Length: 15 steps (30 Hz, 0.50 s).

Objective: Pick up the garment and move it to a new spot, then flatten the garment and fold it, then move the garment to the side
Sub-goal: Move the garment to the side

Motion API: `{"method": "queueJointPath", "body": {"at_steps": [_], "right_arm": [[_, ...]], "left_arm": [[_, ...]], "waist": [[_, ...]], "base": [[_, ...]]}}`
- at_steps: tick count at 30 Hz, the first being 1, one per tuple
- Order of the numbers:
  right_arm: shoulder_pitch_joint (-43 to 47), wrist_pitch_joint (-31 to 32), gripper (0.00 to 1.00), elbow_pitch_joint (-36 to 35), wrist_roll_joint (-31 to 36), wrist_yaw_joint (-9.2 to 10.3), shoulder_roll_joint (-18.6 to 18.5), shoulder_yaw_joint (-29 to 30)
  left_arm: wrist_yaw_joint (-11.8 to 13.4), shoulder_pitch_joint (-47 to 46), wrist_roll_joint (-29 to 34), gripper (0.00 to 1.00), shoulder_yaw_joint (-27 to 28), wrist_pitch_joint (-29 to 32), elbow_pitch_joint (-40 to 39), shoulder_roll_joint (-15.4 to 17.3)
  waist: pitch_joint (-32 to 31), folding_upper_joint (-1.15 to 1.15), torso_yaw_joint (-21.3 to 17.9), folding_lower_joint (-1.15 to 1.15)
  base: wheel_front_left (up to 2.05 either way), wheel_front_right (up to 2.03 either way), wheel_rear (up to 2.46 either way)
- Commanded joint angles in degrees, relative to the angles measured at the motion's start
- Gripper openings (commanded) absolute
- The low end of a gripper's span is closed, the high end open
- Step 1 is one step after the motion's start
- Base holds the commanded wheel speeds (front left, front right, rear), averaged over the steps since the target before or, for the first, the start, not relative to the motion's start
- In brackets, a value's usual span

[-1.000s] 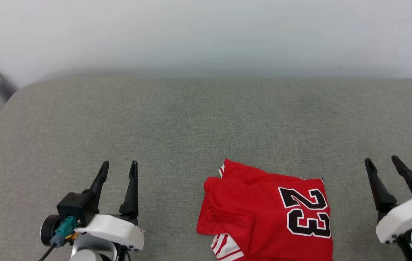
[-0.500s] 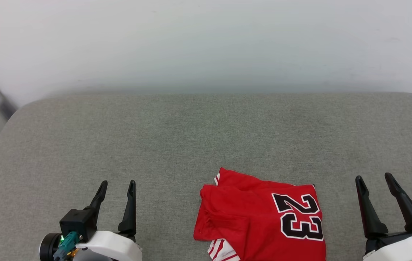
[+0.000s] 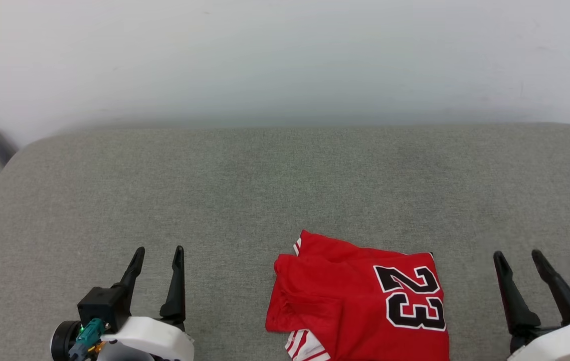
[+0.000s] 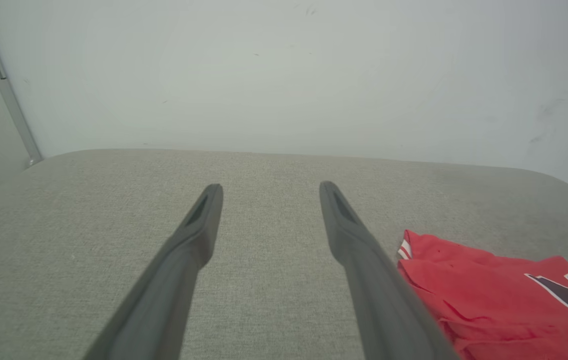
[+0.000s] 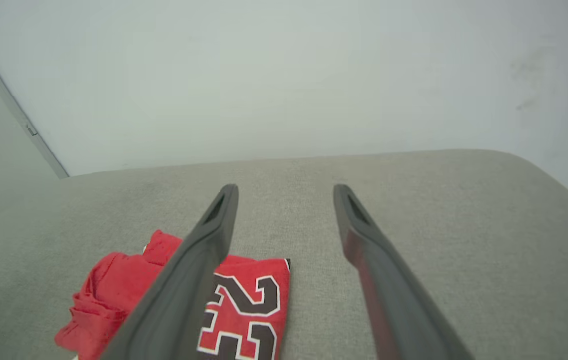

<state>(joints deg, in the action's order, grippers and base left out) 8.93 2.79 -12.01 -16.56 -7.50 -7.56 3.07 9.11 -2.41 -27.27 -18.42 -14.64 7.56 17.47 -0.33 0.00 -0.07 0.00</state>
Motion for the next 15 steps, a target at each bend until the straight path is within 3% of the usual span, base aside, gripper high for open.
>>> {"method": "queueJointPath", "body": {"at_steps": [1,3,4,9,13,15], "right_arm": [[1.0,3.3,1.00,2.0,-2.5,0.02,-0.6,1.8],[0.2,4.8,1.00,2.7,-4.7,0.02,-1.0,3.3],[-0.4,10.5,1.00,6.7,-8.2,0.02,-2.4,6.3],[-4.3,23.6,1.00,17.0,-15.7,0.01,-6.5,12.4],[-7.5,30.8,1.00,22.9,-19.4,0.01,-7.8,15.0],[-10.7,38.0,1.00,27.6,-23.4,0.01,-7.5,17.4]], "left_arm": [[0.3,-0.3,-0.2,1.00,0.5,-0.2,-0.2,-0.1],[0.3,-0.2,-0.4,1.00,0.6,-0.3,-0.3,-0.2],[0.5,-0.2,-0.5,1.00,1.0,-0.3,-0.4,-0.3],[0.2,-1.1,-0.1,1.00,1.7,-0.5,-0.9,-1.2],[-0.1,-1.9,0.3,1.00,1.8,-0.6,-1.1,-1.7],[-0.5,-2.7,0.9,1.00,1.9,-0.6,-1.2,-2.2]], "waist": [[0.1,0.00,0.1,0.00],[0.2,0.00,0.2,0.00],[0.5,0.00,0.5,0.00],[1.7,0.00,2.1,0.00],[2.9,0.00,3.4,0.00],[4.4,0.00,4.9,0.00]], "base": [[0.00,0.00,0.00],[0.00,0.00,0.00],[0.00,0.00,0.00],[0.00,0.00,0.00],[0.00,0.00,0.00],[0.00,0.00,0.00]]}}
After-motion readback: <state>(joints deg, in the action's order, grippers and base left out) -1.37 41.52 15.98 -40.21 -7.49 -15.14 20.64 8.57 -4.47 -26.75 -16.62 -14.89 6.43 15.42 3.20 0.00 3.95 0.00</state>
